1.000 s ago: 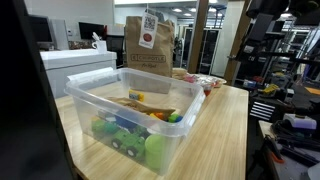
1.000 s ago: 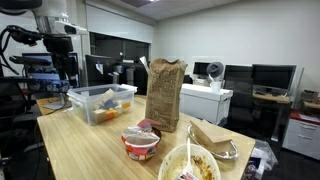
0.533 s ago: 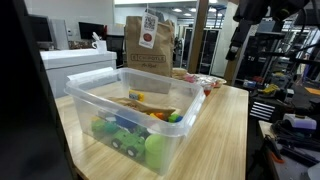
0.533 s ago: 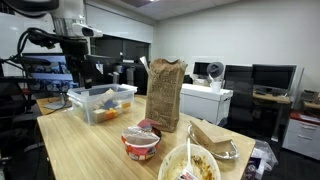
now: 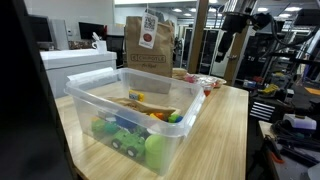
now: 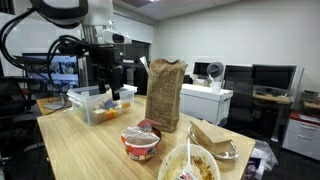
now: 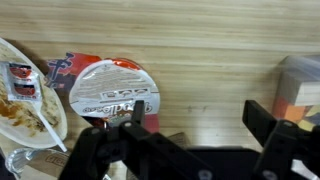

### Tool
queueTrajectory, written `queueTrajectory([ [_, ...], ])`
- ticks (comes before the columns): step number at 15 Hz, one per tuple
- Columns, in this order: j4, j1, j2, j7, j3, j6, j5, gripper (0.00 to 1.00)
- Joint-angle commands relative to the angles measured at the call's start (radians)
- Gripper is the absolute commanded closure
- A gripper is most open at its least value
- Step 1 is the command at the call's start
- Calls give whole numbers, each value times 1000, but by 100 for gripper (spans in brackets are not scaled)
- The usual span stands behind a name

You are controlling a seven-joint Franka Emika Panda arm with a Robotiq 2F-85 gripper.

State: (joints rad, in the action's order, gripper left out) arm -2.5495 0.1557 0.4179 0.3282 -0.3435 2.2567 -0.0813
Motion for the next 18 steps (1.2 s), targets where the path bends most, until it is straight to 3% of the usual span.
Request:
queueTrajectory([
  [1,95,40,-161,18,-19,65,-3,0],
  [9,238,108,-447,11,-24,139,57,0],
  [18,260,111,-534,29,47,129,122,0],
])
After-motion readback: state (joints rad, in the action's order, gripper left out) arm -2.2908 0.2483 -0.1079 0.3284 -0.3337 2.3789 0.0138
